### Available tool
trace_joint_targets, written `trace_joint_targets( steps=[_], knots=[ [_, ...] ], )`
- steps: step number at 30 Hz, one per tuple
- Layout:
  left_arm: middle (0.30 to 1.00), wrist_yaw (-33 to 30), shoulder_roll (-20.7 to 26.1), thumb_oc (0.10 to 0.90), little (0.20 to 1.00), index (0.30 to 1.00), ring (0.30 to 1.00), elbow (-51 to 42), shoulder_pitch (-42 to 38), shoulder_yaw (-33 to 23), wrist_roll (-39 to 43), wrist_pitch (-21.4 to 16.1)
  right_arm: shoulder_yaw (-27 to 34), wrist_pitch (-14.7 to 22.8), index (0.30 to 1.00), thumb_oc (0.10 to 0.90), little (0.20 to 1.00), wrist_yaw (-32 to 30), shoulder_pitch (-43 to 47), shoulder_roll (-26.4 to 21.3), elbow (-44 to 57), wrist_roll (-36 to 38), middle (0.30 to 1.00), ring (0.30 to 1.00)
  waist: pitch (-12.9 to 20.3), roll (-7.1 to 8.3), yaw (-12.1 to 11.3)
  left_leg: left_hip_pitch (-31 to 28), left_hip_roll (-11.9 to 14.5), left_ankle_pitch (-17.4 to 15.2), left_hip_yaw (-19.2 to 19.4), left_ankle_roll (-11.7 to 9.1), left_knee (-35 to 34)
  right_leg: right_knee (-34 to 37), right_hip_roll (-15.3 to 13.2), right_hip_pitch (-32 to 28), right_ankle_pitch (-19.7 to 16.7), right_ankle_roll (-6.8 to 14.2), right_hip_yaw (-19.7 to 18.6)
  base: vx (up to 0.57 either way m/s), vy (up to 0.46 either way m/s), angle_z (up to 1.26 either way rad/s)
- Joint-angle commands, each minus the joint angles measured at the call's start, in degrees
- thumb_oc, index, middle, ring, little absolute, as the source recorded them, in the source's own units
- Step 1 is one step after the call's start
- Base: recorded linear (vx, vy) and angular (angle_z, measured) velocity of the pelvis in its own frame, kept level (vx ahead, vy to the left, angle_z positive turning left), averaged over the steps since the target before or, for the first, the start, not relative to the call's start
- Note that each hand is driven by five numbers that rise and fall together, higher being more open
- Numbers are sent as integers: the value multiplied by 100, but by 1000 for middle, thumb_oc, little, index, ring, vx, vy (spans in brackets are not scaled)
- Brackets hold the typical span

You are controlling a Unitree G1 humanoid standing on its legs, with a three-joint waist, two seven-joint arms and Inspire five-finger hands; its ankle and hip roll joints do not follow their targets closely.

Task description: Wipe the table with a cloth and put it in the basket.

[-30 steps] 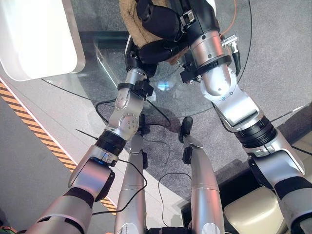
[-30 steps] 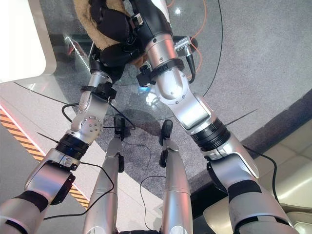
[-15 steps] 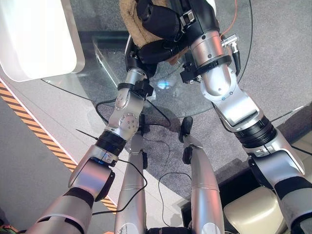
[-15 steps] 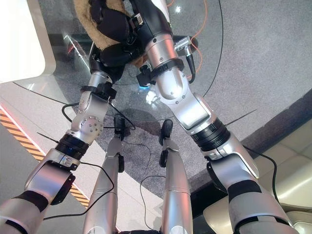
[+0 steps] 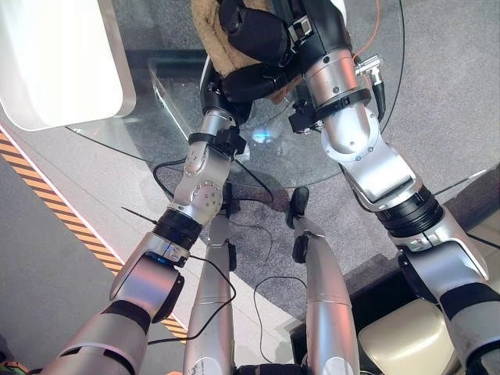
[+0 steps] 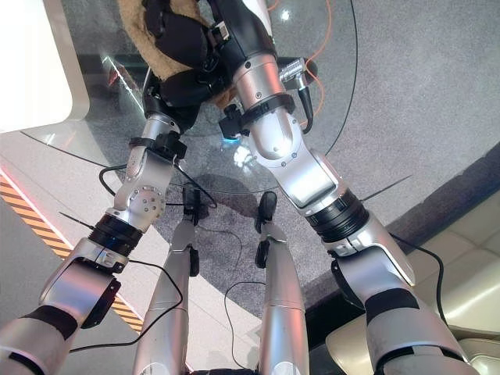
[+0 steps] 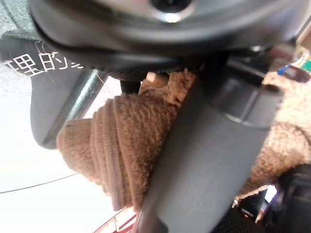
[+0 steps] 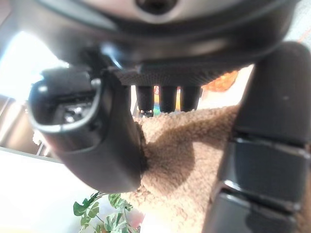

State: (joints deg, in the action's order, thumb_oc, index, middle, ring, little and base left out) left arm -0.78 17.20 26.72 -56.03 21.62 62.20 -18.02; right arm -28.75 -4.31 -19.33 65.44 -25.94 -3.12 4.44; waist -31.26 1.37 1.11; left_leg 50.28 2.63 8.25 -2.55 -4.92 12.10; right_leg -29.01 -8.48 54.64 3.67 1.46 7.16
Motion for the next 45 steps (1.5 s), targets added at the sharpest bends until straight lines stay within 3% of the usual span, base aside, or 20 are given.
trace_joint_targets(
  steps=[1, 21, 31, 45],
  knots=[
    [300, 655, -498, 100, 200, 300, 300, -793, -836, 25, 81, -579, 382, 906, 900, 800, 900, -295, 931, 435, 1067, -41, 900, 900, 146, 45, -61, 45, 109, -374, 133, 116, 635, 1003, -176, -472, -730, 449, -141, 0, 0, 0],
    [300, 667, -504, 100, 200, 300, 300, -730, -853, 24, 76, -595, 363, 889, 900, 800, 900, -272, 955, 439, 1026, -97, 900, 900, 146, 34, -58, 105, 91, -415, 128, 129, 728, 960, -183, -417, -727, 447, -184, 0, 0, 0],
    [300, 662, -445, 100, 200, 300, 300, -709, -870, -19, 120, -561, 382, 651, 900, 800, 900, -439, 1134, 233, 976, -451, 900, 900, 146, 74, -64, 80, 82, -432, 121, 132, 713, 970, -164, -431, -739, 456, -178, 0, 0, 0],
    [300, 730, -330, 100, 200, 300, 300, -696, -846, -45, 183, -497, 389, 548, 900, 800, 900, -647, 1328, -20, 916, -372, 900, 900, 146, 143, -72, 63, 110, -461, 92, 130, 709, 984, -140, -460, -729, 450, -181, 0, 0, 0]
  ],
)
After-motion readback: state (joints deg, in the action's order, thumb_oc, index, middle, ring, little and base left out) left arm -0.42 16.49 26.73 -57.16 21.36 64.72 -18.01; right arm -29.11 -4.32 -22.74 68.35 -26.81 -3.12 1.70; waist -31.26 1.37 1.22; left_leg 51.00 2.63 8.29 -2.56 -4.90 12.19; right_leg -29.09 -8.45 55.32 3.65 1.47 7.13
